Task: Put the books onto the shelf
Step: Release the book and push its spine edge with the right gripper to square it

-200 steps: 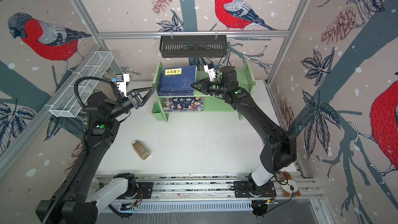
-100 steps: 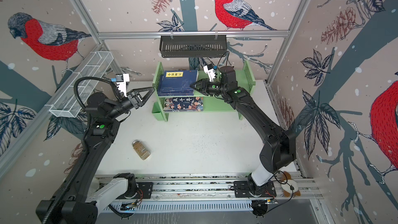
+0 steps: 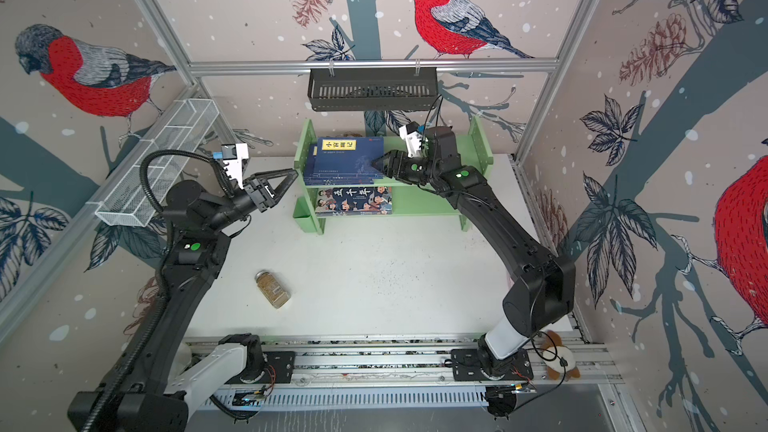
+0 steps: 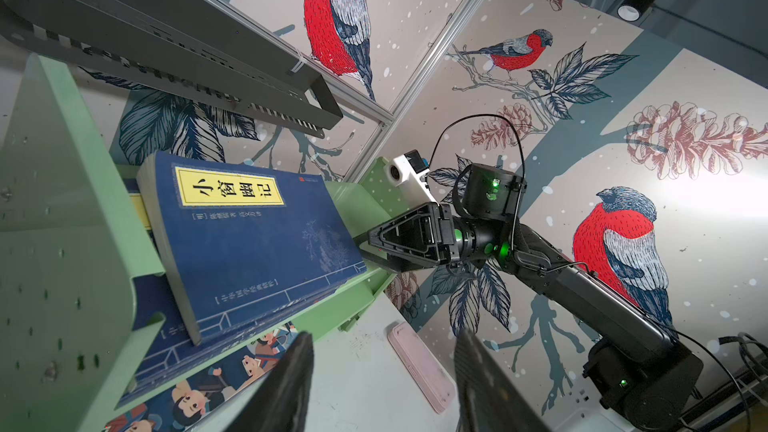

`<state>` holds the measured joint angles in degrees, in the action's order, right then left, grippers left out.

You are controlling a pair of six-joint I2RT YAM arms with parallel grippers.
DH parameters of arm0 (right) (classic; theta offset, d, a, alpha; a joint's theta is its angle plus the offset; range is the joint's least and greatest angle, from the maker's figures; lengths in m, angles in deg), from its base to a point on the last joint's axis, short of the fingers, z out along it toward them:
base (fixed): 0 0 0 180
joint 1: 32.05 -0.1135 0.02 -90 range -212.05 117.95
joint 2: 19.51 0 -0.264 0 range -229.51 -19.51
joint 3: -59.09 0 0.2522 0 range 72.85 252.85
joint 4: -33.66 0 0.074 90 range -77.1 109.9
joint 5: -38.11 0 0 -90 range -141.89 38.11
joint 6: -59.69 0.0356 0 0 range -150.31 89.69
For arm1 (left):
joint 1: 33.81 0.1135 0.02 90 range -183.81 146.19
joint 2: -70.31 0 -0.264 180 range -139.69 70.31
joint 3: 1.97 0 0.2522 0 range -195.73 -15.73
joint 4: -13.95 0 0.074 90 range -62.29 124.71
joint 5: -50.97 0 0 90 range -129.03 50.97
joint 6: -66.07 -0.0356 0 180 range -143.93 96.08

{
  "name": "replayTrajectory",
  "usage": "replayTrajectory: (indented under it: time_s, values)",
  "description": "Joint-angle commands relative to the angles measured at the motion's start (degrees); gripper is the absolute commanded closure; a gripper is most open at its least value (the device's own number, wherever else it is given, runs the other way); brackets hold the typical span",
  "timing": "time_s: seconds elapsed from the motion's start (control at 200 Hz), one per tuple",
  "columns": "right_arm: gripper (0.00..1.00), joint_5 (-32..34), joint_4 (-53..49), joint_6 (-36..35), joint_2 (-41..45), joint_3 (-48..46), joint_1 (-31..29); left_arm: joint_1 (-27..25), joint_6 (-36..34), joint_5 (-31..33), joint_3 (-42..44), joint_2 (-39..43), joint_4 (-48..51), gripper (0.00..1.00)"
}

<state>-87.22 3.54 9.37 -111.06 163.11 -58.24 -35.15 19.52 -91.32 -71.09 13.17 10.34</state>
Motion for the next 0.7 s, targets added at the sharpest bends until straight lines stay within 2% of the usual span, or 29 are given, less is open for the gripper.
replayTrajectory:
  time_s: [0.0, 0.31, 0.565, 0.695]
  values:
    - [0.42, 3.1, -0.2, -1.9, 0.4, 0.2, -0.3, 0.0, -0.6, 0.2, 0.2, 0.3, -0.8, 0.45]
    - [0.50, 3.3, -0.5, -2.5, -1.0, 1.4, -0.5, 0.0, -0.4, 0.4, 0.6, 0.5, -0.8, 0.44]
    - [0.51, 3.6, -1.2, -2.9, -2.3, 1.9, -0.7, 0.1, -0.4, 0.3, 0.9, 0.9, -0.9, 0.44]
    - [0.56, 3.3, -0.7, -2.9, -2.5, 1.9, -0.8, 0.1, -0.5, 0.3, 1.1, 0.8, -0.9, 0.44]
